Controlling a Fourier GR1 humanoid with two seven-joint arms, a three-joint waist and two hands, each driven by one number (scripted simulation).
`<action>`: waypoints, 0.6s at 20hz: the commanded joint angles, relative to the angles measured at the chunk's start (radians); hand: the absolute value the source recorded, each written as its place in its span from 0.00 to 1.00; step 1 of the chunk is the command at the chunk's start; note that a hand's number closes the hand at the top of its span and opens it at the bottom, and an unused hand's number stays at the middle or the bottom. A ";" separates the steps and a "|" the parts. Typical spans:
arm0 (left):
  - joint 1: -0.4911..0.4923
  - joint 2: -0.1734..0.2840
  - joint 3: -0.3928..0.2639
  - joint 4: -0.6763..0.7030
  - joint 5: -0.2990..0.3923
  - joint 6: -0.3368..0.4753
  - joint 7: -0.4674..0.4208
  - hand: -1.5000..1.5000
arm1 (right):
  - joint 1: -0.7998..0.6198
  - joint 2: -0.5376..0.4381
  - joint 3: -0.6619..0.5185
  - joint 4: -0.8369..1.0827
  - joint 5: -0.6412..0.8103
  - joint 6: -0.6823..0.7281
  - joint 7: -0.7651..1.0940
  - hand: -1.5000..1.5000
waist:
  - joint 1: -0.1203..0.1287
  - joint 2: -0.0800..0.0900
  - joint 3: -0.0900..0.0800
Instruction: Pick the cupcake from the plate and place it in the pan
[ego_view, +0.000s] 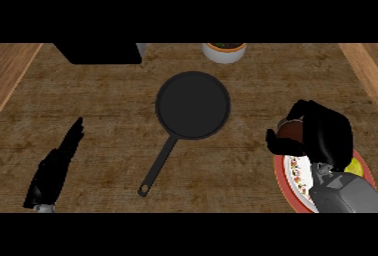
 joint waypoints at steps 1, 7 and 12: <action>-0.056 0.005 0.010 -0.007 0.025 -0.027 0.034 0.50 | -0.132 0.068 0.049 0.036 0.101 -0.046 0.003 1.00 | 0.016 0.007 0.001; -0.044 -0.005 0.010 -0.018 0.004 -0.016 0.033 0.50 | -0.344 0.206 -0.024 0.190 0.009 -0.035 -0.031 1.00 | 0.025 0.009 0.001; -0.038 -0.029 -0.021 -0.003 -0.040 0.003 0.024 0.50 | -0.496 0.323 -0.080 0.487 -0.015 -0.159 -0.109 1.00 | 0.030 0.012 0.001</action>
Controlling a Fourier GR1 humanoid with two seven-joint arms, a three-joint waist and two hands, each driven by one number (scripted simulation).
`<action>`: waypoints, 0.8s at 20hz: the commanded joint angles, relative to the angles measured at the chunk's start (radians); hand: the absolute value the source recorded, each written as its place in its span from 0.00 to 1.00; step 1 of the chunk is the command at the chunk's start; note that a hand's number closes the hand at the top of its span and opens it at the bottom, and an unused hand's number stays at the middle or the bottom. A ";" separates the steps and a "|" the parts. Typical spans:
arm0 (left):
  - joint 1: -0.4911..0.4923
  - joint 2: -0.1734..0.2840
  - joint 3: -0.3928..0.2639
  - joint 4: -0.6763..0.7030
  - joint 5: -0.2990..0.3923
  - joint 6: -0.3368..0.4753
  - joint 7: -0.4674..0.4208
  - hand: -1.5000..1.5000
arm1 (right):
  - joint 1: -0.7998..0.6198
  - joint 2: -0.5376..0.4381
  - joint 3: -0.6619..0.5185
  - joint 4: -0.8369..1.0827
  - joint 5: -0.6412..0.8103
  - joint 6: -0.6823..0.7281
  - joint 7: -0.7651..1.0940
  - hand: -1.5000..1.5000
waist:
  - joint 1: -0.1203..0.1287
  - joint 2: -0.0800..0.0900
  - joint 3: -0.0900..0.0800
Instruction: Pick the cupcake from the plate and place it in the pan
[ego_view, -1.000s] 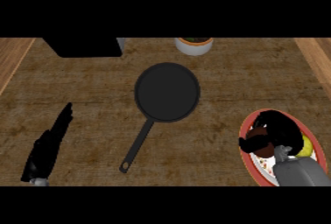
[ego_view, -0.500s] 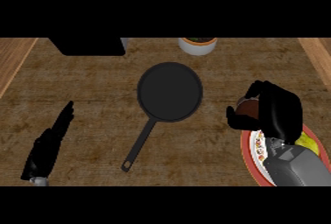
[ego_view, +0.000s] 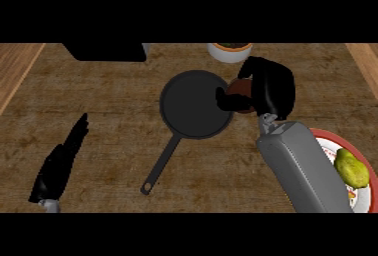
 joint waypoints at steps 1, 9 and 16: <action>-0.003 0.017 0.025 0.019 0.027 -0.031 -0.025 0.50 | -0.136 0.087 -0.071 0.266 -0.039 -0.100 -0.075 1.00 | 0.009 0.004 0.000; -0.016 -0.005 -0.012 -0.028 -0.012 -0.014 0.009 0.50 | -0.334 0.124 -0.164 0.719 -0.176 -0.245 -0.221 1.00 | 0.040 0.014 0.001; -0.019 -0.019 -0.025 0.014 -0.009 -0.026 -0.033 0.50 | -0.440 0.125 -0.143 0.987 -0.193 -0.164 -0.297 1.00 | 0.068 0.025 0.000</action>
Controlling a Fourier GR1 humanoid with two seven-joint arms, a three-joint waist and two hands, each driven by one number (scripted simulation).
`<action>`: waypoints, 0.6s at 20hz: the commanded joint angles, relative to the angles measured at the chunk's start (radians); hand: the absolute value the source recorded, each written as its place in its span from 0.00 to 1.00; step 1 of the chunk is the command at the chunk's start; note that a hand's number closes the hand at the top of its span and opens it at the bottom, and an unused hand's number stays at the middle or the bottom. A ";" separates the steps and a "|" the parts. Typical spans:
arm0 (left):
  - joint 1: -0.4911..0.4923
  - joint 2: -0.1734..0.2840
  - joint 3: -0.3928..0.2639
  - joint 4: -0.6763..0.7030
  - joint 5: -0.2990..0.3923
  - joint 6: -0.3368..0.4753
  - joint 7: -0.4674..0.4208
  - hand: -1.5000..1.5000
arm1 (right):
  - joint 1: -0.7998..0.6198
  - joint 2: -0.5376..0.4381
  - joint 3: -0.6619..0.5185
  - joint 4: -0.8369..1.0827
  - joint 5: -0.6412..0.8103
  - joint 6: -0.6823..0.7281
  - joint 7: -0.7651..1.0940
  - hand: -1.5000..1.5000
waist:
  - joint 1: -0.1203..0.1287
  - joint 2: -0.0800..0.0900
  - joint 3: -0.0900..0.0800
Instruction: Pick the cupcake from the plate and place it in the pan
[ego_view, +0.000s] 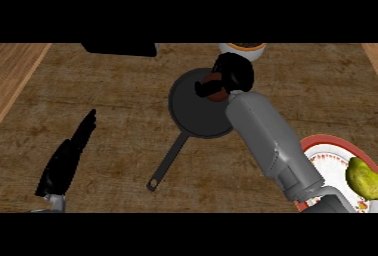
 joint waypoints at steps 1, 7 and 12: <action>-0.052 -0.024 -0.017 0.020 -0.002 0.002 0.004 0.50 | -0.036 0.003 -0.008 0.130 -0.119 0.031 -0.065 1.00 | 0.028 0.010 0.001; -0.035 -0.005 -0.011 0.021 0.001 -0.016 -0.017 0.50 | -0.011 0.003 -0.194 0.155 -0.377 -0.001 -0.120 0.00 | 0.058 0.021 0.003; -0.032 -0.001 -0.019 0.034 -0.015 -0.015 -0.049 0.50 | -0.027 0.003 -0.231 0.124 -0.463 -0.176 -0.298 0.00 | 0.047 0.013 0.002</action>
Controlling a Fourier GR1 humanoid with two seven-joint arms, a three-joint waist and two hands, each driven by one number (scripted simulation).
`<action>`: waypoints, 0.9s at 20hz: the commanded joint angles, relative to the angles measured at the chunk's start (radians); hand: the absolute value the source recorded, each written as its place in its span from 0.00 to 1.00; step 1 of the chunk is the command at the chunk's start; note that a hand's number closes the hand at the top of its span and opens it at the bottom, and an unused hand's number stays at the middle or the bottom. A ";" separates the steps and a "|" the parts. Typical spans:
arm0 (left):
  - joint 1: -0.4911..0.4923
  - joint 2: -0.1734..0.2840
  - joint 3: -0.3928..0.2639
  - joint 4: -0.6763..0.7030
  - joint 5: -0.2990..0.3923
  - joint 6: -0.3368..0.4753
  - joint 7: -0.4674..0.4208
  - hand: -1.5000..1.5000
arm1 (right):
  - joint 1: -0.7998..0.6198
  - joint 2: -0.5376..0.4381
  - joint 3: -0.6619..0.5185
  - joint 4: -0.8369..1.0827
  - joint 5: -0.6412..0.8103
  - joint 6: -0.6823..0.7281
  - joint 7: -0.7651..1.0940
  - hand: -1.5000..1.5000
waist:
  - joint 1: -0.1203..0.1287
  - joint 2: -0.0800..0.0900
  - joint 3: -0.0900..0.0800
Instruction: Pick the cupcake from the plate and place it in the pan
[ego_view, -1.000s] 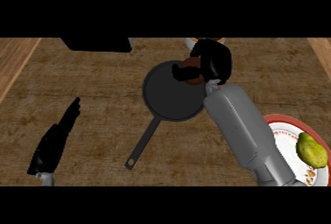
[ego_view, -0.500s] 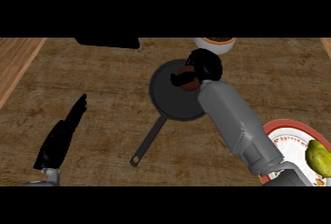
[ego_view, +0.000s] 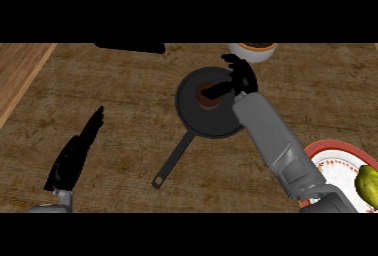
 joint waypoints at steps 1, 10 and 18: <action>0.002 0.022 0.031 -0.004 0.009 -0.001 -0.002 0.50 | 0.009 0.000 -0.063 -0.019 -0.076 -0.121 -0.160 0.00 | -0.010 -0.002 0.001; 0.009 0.003 0.026 0.011 0.011 0.001 0.014 0.50 | 0.004 0.000 -0.192 -0.016 -0.236 -0.404 -0.325 0.00 | -0.045 -0.013 -0.001; 0.075 -0.013 0.045 0.039 -0.013 0.042 -0.028 0.50 | 0.210 -0.057 -0.291 -0.118 -0.340 -0.297 -0.585 0.00 | -0.117 -0.034 -0.002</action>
